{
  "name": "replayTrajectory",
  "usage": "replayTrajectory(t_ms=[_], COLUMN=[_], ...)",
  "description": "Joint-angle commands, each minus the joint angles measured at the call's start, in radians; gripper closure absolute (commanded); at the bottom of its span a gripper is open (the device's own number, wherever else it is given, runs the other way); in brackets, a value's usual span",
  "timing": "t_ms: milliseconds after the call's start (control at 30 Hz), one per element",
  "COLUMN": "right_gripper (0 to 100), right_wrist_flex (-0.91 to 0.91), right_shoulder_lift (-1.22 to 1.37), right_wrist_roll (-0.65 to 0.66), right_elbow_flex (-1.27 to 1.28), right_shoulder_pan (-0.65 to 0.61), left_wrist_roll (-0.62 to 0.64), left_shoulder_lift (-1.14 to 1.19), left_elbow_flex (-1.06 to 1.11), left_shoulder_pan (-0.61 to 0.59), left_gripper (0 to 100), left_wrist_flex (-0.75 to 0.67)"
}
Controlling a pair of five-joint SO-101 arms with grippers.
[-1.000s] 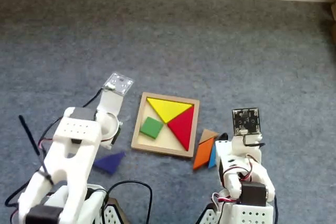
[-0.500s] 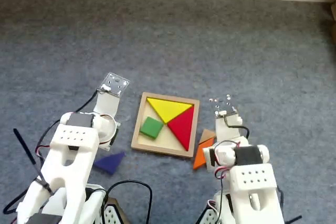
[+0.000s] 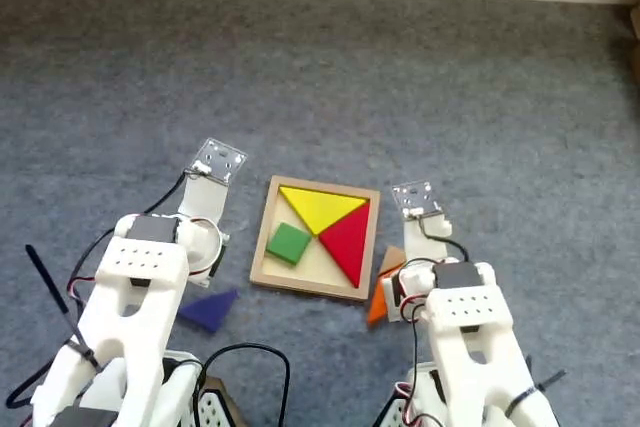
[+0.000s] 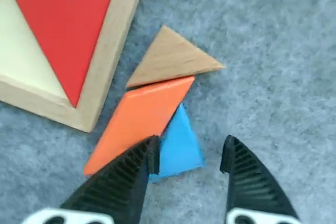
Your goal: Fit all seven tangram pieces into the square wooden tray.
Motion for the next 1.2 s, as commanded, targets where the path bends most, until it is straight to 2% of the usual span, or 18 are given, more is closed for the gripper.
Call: replayTrajectory(t_ms=[0, 200, 367, 433, 600, 833, 967, 1167], right_gripper=[79.9, 80.4, 90.7, 94.0, 97.8, 95.0, 85.3, 83.9], right_wrist_flex=[-0.065, -0.077, -0.076, -0.076, -0.074, -0.067, 0.05, 0.199], right_shoulder_lift=[0.081, 0.179, 0.18, 0.165, 0.074, -0.097, -0.104, -0.104], right_wrist_roll=[-0.011, -0.011, -0.003, 0.041, 0.109, 0.103, 0.049, -0.043], right_elbow_flex=[0.002, -0.002, -0.005, -0.005, -0.005, -0.068, -0.176, -0.283], right_shoulder_pan=[-0.012, -0.012, -0.012, -0.012, -0.012, -0.012, -0.012, -0.018], left_wrist_roll=[0.006, 0.006, 0.006, 0.006, 0.006, 0.005, 0.003, 0.003], left_shoulder_lift=[-0.025, -0.025, -0.025, -0.025, -0.025, -0.025, -0.025, -0.025], left_elbow_flex=[0.008, 0.01, 0.01, 0.012, 0.012, 0.012, 0.012, 0.012], left_shoulder_pan=[-0.015, -0.015, -0.015, -0.015, -0.015, -0.015, -0.015, -0.015], left_gripper=[99, 99, 99, 99, 99, 99, 99, 99], left_wrist_flex=[-0.012, -0.025, -0.025, -0.025, -0.026, -0.026, -0.026, -0.026])
